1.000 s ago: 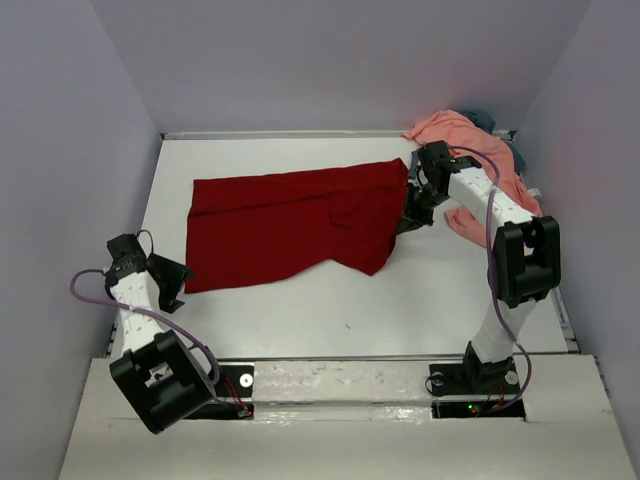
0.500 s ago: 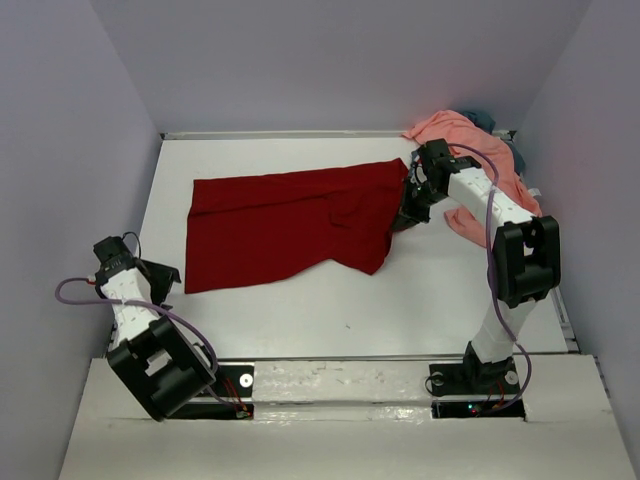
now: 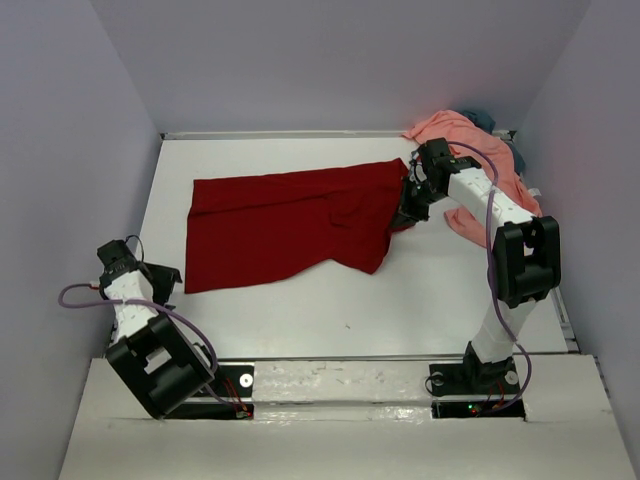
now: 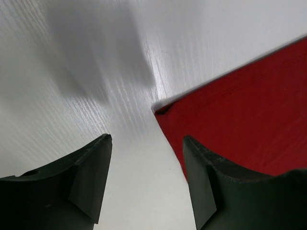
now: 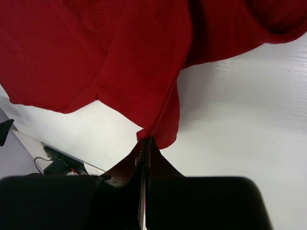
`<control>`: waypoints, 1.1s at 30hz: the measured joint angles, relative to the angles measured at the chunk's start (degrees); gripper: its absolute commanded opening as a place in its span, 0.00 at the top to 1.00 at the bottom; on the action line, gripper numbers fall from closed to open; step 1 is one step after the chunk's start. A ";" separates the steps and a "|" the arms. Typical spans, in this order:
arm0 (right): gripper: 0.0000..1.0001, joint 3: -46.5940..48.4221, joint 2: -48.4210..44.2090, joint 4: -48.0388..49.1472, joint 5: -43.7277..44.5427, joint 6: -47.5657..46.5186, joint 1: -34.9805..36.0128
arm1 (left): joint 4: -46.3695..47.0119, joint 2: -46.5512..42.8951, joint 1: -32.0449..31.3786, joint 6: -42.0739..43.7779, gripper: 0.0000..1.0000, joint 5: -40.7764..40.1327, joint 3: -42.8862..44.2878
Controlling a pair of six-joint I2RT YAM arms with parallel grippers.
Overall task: Fold and stack the t-shirts
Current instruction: Grap the side of the flattened tshirt closest away from the robot with both arms
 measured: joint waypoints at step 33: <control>1.00 -0.44 -0.33 1.29 -2.93 -0.02 0.00 | 3.98 8.31 -15.10 -12.98 0.37 -7.65 4.13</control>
